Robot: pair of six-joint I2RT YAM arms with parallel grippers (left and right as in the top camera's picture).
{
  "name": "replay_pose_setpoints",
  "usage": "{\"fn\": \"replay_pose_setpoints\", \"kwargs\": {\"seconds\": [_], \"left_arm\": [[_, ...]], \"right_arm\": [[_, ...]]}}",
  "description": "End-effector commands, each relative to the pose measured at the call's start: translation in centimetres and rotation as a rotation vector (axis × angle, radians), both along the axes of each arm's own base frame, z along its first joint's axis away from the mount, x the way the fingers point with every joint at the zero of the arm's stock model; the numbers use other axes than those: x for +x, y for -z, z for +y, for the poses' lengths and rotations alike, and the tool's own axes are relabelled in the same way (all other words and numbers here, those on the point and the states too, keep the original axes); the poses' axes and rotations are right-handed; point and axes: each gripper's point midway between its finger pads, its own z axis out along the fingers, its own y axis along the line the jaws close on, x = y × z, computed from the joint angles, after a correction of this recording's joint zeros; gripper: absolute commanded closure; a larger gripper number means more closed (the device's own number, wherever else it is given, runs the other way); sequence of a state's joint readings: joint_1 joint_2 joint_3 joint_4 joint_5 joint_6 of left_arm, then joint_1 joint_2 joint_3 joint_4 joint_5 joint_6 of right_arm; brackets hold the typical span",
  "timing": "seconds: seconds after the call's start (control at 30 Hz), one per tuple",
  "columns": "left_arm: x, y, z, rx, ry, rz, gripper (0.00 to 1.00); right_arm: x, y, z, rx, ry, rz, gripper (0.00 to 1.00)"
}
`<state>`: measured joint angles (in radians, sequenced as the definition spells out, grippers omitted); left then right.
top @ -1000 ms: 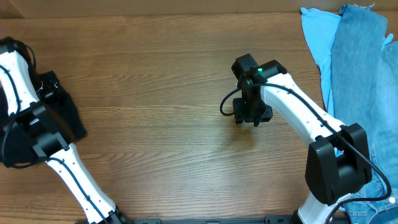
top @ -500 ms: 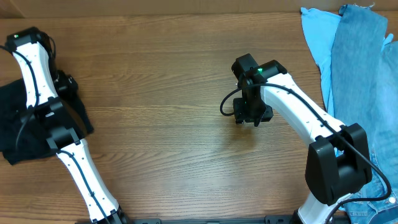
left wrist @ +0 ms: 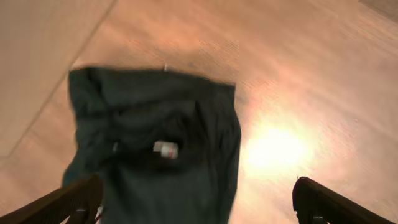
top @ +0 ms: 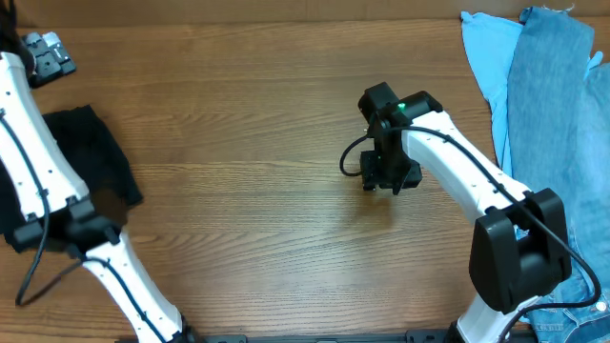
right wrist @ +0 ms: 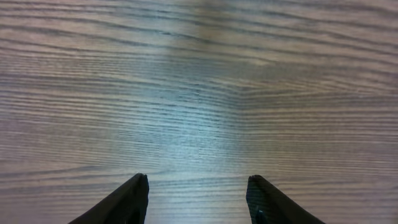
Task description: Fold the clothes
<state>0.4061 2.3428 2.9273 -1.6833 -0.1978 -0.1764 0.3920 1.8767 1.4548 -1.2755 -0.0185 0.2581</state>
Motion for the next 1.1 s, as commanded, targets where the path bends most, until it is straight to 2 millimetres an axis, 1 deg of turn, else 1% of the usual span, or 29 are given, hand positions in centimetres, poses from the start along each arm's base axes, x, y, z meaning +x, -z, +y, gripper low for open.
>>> {"fn": "replay_pose_setpoints", "kwargs": {"seconds": [0.0, 0.07, 0.13, 0.17, 0.2, 0.23, 0.27, 0.3, 0.37, 0.4, 0.43, 0.47, 0.53, 0.6, 0.67, 0.73, 0.77, 0.8, 0.83, 0.87, 0.9, 0.97, 1.0, 1.07], "left_arm": [[-5.7, -3.8, -3.3, -0.027, 0.030, 0.022, 0.00], [-8.8, -3.5, -5.2, -0.075, 0.041, 0.065, 0.00], [-12.2, -2.0, -6.1, -0.098, -0.009, 0.140, 0.00], [-12.8, -0.9, -6.1, -0.099, -0.017, 0.172, 0.00], [-12.6, 0.5, -6.0, -0.104, -0.018, 0.189, 0.00], [-11.5, 4.4, -5.0, -0.086, 0.009, 0.239, 0.00], [-11.2, 6.3, -4.3, -0.069, 0.007, 0.265, 0.00], [-10.8, 8.5, -3.8, -0.071, -0.003, 0.280, 0.00], [-10.4, 11.8, -2.9, -0.107, -0.042, 0.293, 0.07], [-10.1, 14.2, -2.4, -0.167, -0.063, 0.292, 0.11], [-10.1, 15.5, -1.7, -0.193, -0.075, 0.300, 0.15], [-10.2, 17.3, -0.4, -0.199, -0.101, 0.326, 0.18], [-10.1, 19.6, 1.0, -0.221, -0.131, 0.331, 0.20], [-9.4, 20.3, 1.6, -0.239, -0.137, 0.299, 0.21], [-8.1, 20.1, 2.5, -0.225, -0.139, 0.231, 0.26], [-7.3, 19.9, 3.3, -0.206, -0.143, 0.190, 0.35], [-6.9, 19.9, 3.2, -0.215, -0.139, 0.169, 0.48], [-6.2, 19.8, 2.8, -0.242, -0.115, 0.139, 0.51], [-5.5, 19.8, 2.5, -0.259, -0.084, 0.114, 0.48], [-5.5, 19.7, 2.9, -0.245, -0.091, 0.108, 0.43], [-5.6, 19.6, 3.6, -0.225, -0.112, 0.104, 0.42], [-5.2, 19.3, 4.4, -0.207, -0.122, 0.072, 0.34], [-4.8, 19.1, 4.8, -0.196, -0.122, 0.053, 0.33], [-4.6, 18.6, 5.4, -0.187, -0.128, 0.032, 0.28]], "right_arm": [[0.8, -0.8, -1.6, 0.034, 0.077, -0.004, 0.44], [0.8, -0.8, -2.9, 0.029, 0.110, 0.012, 0.41], [0.7, -0.9, -4.2, 0.023, 0.145, 0.031, 0.40], [0.8, -0.9, -4.7, 0.023, 0.161, 0.033, 0.40], [0.9, -0.9, -5.0, 0.023, 0.172, 0.032, 0.41], [1.0, -0.9, -5.5, 0.023, 0.185, 0.032, 0.49], [0.9, -0.9, -5.5, 0.022, 0.186, 0.034, 0.59], [0.9, -0.9, -5.5, 0.022, 0.186, 0.036, 0.64], [0.8, -0.9, -5.5, 0.022, 0.174, 0.040, 0.64], [0.7, -0.9, -5.6, 0.021, 0.167, 0.045, 0.67], [0.6, -0.9, -5.6, 0.020, 0.167, 0.047, 0.67], [0.6, -0.9, -5.6, 0.021, 0.167, 0.046, 0.67], [0.6, -0.9, -5.6, 0.021, 0.167, 0.046, 0.67], [0.6, -0.9, -5.5, 0.021, 0.168, 0.046, 0.67], [0.6, -0.9, -5.5, 0.021, 0.168, 0.046, 0.67], [0.7, -0.9, -5.5, 0.021, 0.168, 0.045, 0.67], [0.7, -0.9, -5.5, 0.021, 0.169, 0.045, 0.67], [0.7, -0.9, -5.5, 0.022, 0.168, 0.043, 0.67], [0.7, -0.9, -5.5, 0.022, 0.168, 0.042, 0.67], [0.7, -0.9, -5.5, 0.022, 0.168, 0.042, 0.67], [0.7, -0.9, -5.5, 0.022, 0.168, 0.042, 0.67], [0.8, -0.9, -5.5, 0.023, 0.168, 0.040, 0.67], [0.8, -0.9, -5.5, 0.023, 0.168, 0.038, 0.66], [0.9, -0.9, -5.5, 0.024, 0.168, 0.034, 0.66]]}}
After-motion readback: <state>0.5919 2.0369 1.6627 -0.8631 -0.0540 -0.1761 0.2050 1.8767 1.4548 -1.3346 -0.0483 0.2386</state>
